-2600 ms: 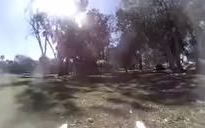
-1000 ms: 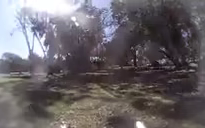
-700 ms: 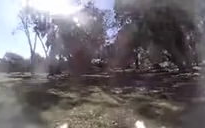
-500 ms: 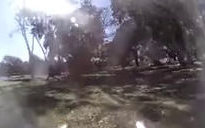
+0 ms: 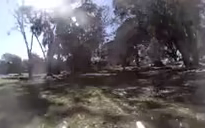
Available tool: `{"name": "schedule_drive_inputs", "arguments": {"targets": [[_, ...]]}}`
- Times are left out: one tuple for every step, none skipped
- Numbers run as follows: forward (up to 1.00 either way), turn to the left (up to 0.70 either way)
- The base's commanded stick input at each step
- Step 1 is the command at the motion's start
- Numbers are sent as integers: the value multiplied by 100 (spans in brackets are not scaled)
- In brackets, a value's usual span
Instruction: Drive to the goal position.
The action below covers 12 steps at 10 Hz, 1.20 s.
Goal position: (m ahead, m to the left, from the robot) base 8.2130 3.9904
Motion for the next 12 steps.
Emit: {"name": "schedule_drive_inputs", "arguments": {"targets": [[70,0],[70,0],[70,0],[70,0],[70,0],[70,0],[70,0],[70,-27],[70,-27],[70,-27],[70,-27],[70,-27]]}}
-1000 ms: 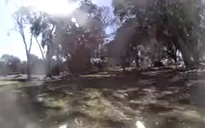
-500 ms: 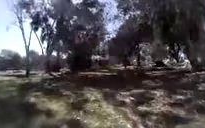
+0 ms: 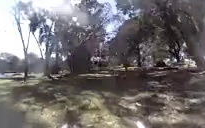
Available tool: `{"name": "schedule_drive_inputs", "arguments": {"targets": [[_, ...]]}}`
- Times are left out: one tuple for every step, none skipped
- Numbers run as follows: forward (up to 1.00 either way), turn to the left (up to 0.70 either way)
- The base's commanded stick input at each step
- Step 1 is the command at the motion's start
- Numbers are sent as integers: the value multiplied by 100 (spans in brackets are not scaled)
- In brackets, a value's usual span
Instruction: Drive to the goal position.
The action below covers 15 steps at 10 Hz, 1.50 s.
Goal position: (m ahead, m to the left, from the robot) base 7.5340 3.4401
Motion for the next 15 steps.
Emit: {"name": "schedule_drive_inputs", "arguments": {"targets": [[70,-27],[70,-27],[70,-27],[70,-27],[70,-27],[70,-27],[70,-24],[70,-9],[70,0],[70,0],[70,0],[70,0],[70,0],[70,0],[70,0]]}}
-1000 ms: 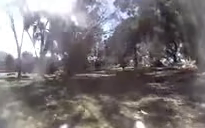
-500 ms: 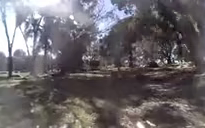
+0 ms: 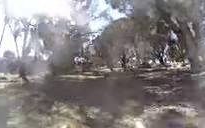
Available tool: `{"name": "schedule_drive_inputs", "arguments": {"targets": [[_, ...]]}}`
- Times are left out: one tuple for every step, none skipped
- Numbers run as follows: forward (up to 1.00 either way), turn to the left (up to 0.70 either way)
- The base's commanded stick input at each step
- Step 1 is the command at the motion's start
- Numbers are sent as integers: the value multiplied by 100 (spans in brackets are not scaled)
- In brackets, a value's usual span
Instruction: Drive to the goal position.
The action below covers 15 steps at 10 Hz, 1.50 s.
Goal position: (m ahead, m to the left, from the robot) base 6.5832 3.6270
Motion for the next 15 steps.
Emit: {"name": "schedule_drive_inputs", "arguments": {"targets": [[70,-4],[70,-18],[70,-27],[70,-27],[70,-27],[70,-27],[70,0],[70,0],[70,0],[70,-4],[70,-18],[70,-27],[70,-27],[70,-27],[70,-27]]}}
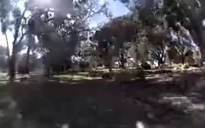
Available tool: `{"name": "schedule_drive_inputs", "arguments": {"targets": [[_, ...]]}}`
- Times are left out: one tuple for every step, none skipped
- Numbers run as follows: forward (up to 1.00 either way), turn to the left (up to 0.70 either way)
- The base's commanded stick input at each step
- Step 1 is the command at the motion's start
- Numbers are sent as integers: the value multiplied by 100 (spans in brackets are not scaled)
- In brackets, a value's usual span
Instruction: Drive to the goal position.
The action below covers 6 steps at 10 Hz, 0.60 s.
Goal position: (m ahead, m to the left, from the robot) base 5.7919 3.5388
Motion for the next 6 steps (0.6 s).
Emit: {"name": "schedule_drive_inputs", "arguments": {"targets": [[70,-27],[70,-26],[70,-11],[70,0],[70,0],[70,-4]]}}
